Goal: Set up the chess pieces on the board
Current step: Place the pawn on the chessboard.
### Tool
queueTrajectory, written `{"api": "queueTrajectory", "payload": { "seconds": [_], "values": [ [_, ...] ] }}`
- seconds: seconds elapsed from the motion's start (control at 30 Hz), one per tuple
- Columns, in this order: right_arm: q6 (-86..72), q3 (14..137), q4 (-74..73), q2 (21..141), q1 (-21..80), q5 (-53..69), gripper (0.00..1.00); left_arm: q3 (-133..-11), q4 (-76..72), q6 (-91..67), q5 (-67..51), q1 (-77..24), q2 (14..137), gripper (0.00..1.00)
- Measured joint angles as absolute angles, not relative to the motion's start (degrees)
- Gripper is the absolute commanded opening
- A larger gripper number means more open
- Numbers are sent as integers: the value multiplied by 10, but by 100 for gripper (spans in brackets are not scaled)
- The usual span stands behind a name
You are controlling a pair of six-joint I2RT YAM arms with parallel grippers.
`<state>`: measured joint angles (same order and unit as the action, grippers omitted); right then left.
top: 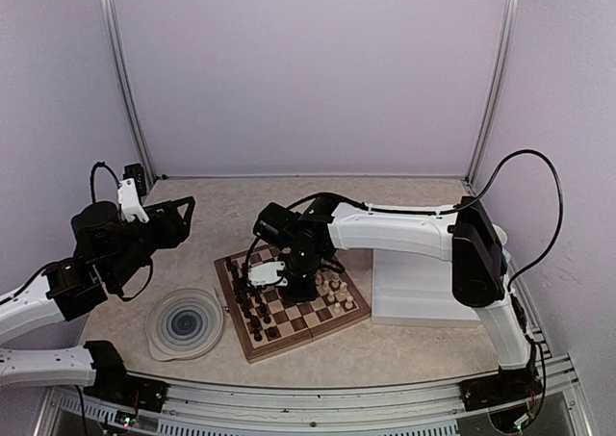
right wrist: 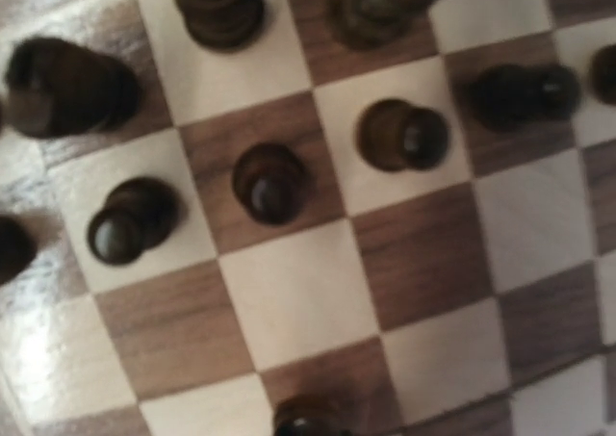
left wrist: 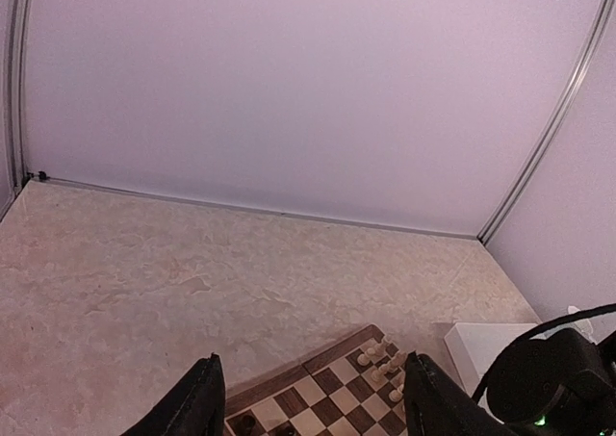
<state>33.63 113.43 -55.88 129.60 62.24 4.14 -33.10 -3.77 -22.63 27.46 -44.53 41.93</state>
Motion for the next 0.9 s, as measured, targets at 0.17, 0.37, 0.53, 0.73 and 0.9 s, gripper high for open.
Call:
{"api": "queueTrajectory", "payload": {
  "seconds": [0.17, 0.37, 0.53, 0.73, 0.9],
  "values": [
    [336, 1135, -558, 1311, 629, 23, 22, -331, -34, -227, 272, -445, 422, 63],
    [336, 1136, -564, 1311, 629, 33, 45, -331, -32, -227, 263, -444, 433, 64],
    [336, 1120, -571, 1284, 622, 69, 47, -364, 23, -219, 238, -441, 475, 64],
    [336, 1038, -561, 1147, 577, 124, 47, -463, 118, -188, 159, -439, 580, 61],
    [338, 918, -520, 999, 485, 164, 47, -529, 201, -159, 101, -457, 682, 57]
  ]
}}
